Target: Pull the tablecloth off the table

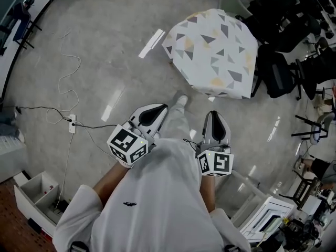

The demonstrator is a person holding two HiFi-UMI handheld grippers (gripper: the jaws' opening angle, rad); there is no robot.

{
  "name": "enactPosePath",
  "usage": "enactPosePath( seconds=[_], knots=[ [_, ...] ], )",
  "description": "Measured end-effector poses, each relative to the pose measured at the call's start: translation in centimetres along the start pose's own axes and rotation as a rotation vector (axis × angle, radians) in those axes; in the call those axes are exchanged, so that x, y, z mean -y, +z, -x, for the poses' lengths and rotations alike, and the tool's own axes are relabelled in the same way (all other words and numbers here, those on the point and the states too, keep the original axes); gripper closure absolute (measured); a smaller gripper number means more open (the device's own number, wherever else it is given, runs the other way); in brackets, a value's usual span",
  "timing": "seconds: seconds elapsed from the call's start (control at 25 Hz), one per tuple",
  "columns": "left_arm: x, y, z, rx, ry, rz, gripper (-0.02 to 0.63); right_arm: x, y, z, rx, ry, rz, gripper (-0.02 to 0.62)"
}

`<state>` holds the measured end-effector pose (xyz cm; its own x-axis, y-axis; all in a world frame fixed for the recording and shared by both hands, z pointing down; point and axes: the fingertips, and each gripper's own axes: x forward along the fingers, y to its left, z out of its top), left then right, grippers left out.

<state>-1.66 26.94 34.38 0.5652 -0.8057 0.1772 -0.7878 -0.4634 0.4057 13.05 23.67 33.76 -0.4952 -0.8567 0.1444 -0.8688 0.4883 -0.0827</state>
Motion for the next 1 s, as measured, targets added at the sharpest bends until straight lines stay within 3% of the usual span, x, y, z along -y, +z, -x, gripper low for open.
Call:
enactPosePath(
  seconds=[0.44,0.68,1.0],
  knots=[
    [-7.5,6.1,-15.7,-0.081,0.066,-0.007,0.598,10.0,3.8,-16.1,0.014,0.063,-0.036,0.568],
    [-10.2,9.9,-24.1,-0.083,0.084,-0.002,0.600,16.6,6.2,-23.7,0.014,0.076,-0.038,0.568],
    [-13.6,12.3,-28.2,-0.070,0.134,0.016,0.598,19.7,7.5,-29.8,-0.003,0.117,-0.036,0.568]
  ],
)
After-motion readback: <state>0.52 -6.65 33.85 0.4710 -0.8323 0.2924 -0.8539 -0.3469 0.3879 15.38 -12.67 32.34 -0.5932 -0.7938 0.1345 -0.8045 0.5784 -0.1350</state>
